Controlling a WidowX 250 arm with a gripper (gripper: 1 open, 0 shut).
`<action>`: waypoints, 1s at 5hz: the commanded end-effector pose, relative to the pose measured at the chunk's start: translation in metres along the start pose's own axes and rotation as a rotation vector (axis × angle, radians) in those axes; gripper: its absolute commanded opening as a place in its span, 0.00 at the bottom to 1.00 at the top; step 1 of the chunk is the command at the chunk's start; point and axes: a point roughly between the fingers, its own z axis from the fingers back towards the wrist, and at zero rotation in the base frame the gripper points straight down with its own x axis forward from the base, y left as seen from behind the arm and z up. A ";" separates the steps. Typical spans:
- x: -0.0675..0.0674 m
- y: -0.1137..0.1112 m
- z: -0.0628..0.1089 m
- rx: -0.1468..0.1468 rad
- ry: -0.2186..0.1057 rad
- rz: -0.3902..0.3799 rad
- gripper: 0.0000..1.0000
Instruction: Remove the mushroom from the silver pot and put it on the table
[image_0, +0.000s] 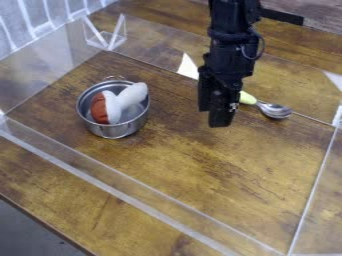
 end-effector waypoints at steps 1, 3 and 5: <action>-0.010 0.019 0.035 0.063 -0.048 0.057 1.00; -0.065 0.036 0.055 0.124 0.012 0.119 1.00; -0.108 0.048 0.065 0.185 0.019 0.054 1.00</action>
